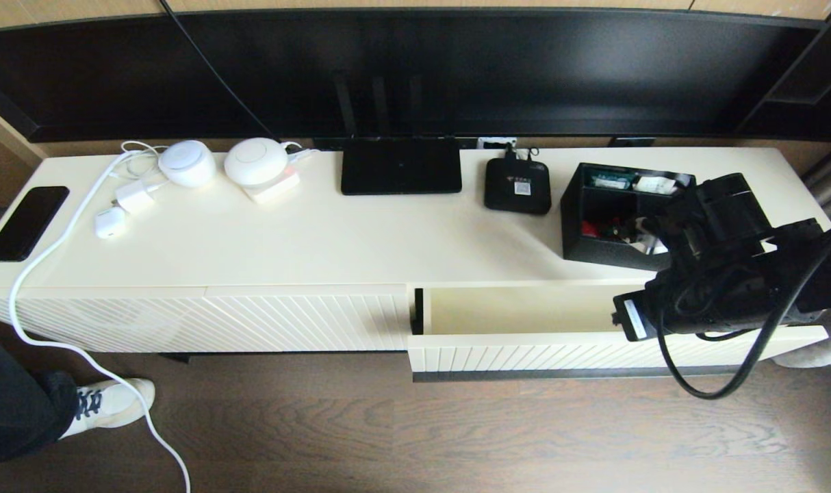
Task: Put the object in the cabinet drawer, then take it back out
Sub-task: Open the drawer
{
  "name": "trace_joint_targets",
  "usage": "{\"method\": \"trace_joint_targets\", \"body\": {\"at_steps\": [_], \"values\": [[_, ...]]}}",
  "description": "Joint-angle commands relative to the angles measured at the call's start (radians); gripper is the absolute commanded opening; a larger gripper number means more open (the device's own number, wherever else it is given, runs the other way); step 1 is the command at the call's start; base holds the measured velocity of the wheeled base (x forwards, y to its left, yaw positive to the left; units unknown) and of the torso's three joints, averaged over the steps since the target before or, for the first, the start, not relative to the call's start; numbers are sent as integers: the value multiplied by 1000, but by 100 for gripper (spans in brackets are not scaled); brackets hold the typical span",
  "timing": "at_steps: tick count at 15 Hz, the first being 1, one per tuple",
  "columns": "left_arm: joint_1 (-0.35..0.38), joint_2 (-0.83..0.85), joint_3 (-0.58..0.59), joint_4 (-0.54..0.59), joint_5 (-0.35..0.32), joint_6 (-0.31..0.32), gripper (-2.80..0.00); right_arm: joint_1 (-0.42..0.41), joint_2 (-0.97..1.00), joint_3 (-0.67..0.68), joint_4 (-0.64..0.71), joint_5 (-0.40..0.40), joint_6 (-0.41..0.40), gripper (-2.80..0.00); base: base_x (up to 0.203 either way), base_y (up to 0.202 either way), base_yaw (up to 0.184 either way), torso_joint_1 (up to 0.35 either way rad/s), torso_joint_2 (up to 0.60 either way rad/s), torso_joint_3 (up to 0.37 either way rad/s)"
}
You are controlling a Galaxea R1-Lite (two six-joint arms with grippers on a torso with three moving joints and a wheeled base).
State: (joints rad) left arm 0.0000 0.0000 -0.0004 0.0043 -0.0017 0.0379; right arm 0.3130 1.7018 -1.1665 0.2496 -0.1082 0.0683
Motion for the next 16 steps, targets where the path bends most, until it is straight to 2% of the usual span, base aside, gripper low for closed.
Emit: {"method": "trace_joint_targets", "body": {"at_steps": [1, 4, 9, 16], "values": [[0, 2, 0, 0, 0, 0, -280, 1, 42, -8, -29, -19, 1, -280, 0, 0, 0, 0, 0, 0], [0, 2, -1, 0, 0, 0, -280, 1, 85, -6, -106, -75, -1, -280, 0, 0, 0, 0, 0, 0], [0, 1, 0, 0, -1, 0, -280, 0, 132, 2, -223, -99, -5, -280, 0, 0, 0, 0, 0, 0], [0, 2, 0, 0, 0, 0, -280, -3, 169, 14, -231, -113, -7, -280, 0, 0, 0, 0, 0, 0]]}}
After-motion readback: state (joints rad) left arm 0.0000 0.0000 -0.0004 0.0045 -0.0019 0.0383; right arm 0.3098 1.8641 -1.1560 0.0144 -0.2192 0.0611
